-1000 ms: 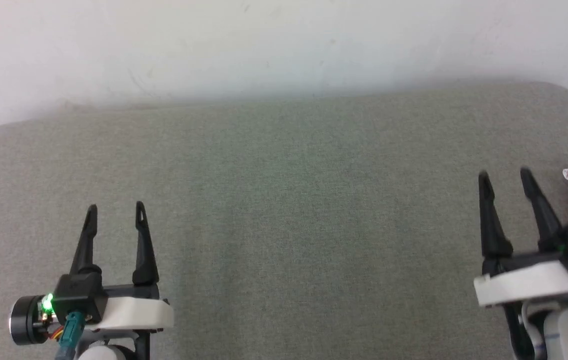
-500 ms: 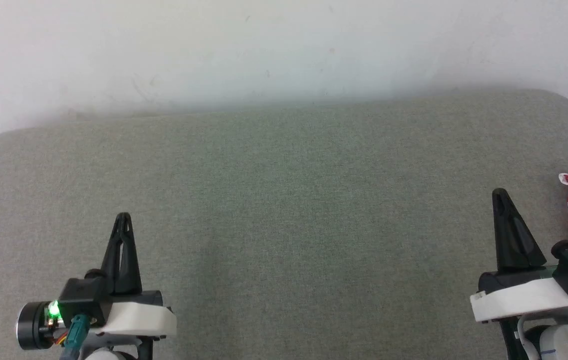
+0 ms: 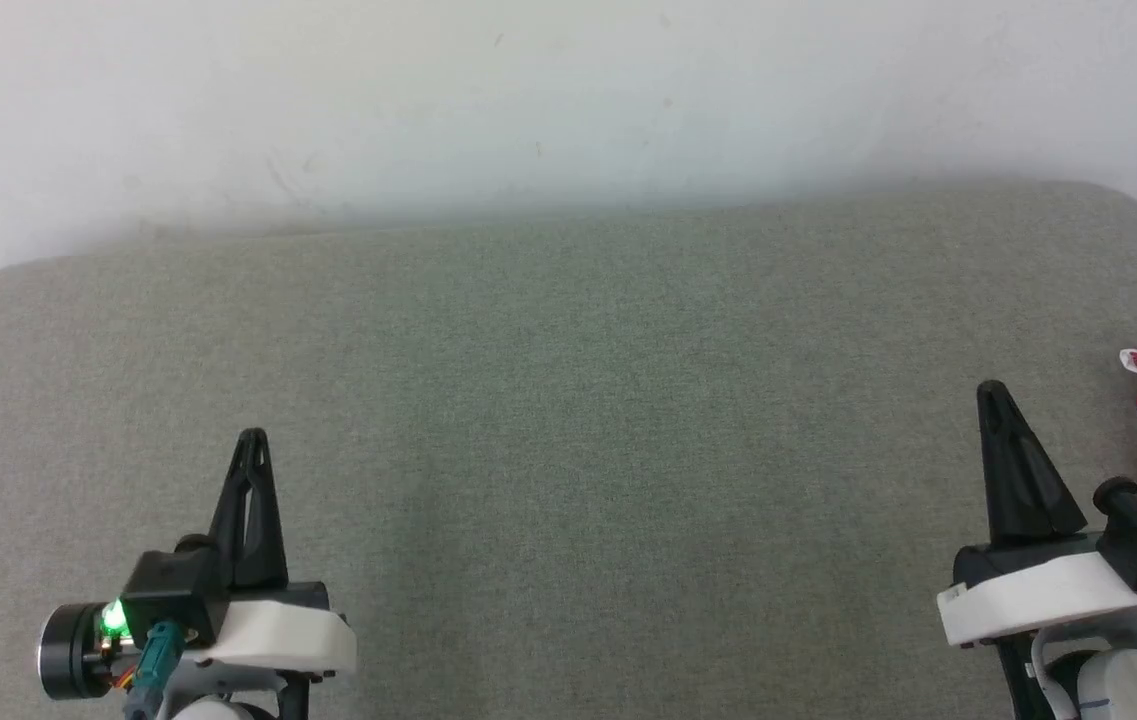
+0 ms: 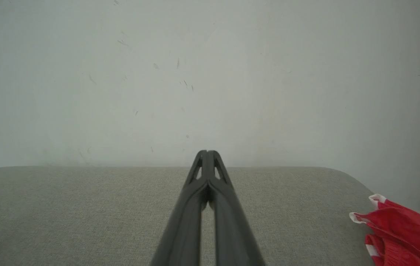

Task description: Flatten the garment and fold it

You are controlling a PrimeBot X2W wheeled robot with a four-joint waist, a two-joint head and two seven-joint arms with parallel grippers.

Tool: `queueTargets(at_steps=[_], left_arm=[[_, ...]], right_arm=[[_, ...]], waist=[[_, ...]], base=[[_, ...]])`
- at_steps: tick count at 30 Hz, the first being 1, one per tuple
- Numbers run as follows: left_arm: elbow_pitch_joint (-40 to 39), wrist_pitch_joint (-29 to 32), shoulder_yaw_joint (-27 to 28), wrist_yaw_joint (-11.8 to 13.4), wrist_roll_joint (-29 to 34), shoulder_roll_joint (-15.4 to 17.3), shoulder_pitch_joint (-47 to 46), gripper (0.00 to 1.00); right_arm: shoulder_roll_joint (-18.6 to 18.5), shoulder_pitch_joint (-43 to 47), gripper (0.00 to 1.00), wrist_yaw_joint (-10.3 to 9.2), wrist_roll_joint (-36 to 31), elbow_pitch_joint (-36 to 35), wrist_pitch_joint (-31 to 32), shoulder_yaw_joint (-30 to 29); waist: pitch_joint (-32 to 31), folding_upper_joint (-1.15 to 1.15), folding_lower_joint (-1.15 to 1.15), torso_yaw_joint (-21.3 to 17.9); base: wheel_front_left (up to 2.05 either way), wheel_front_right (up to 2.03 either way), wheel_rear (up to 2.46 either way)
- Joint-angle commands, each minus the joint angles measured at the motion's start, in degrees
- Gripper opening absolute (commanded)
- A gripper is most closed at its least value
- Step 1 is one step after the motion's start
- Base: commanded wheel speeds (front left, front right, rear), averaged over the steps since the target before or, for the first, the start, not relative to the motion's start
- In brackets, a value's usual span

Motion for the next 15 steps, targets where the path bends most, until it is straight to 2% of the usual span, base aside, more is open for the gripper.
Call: queueTargets(at_steps=[1, 15], left_arm=[[0.1, 0.3, -0.1, -0.4, 0.3, 0.0, -0.1, 0.0], [0.2, 2.0, -0.3, -0.9, 0.5, -0.2, -0.2, 0.0]], right_arm=[[0.1, 0.3, 0.0, -0.02, -0.5, -0.3, 0.5, 0.3], [0.2, 0.5, 0.0, -0.03, -1.3, -0.6, 2.2, 0.6]], waist=[[0.0, 0.0, 0.0, 0.0], [-0.2, 0.0, 0.0, 0.2]], base=[[0.0, 0.0, 0.0], [0.0, 0.0, 0.0]])
